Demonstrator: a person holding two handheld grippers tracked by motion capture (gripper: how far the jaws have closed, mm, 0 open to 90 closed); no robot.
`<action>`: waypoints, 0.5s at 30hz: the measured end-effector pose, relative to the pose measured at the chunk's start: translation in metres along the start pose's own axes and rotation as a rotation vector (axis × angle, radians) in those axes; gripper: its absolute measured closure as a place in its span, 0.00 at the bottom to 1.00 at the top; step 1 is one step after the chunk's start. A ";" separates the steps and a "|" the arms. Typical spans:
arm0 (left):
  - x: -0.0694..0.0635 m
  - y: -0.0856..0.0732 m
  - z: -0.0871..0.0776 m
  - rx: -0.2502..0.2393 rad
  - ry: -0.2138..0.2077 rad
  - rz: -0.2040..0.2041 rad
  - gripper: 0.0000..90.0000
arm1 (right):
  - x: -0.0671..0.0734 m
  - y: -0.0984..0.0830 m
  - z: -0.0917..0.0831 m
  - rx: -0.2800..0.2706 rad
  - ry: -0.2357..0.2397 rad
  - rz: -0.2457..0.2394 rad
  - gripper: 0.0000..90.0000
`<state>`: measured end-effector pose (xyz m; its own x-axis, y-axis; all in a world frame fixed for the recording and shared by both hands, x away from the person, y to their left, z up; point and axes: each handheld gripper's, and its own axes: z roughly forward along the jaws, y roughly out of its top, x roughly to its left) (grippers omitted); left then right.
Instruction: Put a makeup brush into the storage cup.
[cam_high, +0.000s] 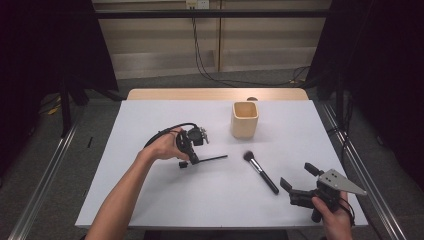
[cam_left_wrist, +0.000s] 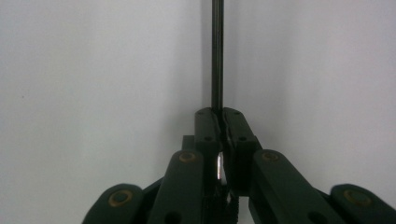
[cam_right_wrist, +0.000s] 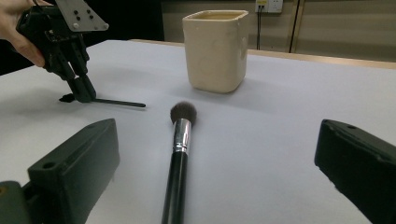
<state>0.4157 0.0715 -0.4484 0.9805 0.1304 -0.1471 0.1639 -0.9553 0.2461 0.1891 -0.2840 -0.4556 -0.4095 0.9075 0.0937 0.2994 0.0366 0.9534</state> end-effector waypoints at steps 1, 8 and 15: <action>0.000 -0.001 -0.001 -0.012 -0.004 -0.015 0.95 | 0.000 0.000 0.000 0.000 0.000 0.001 0.00; 0.003 -0.013 -0.012 -0.140 -0.031 -0.084 0.95 | -0.001 0.000 0.000 0.001 0.001 -0.003 0.00; 0.003 -0.024 -0.027 -0.243 -0.027 -0.140 0.95 | 0.000 0.000 0.001 0.003 0.001 0.002 0.00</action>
<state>0.4172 0.1021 -0.4285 0.9439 0.2461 -0.2202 0.3216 -0.8366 0.4434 0.1897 -0.2834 -0.4554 -0.4093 0.9073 0.0961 0.3029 0.0358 0.9523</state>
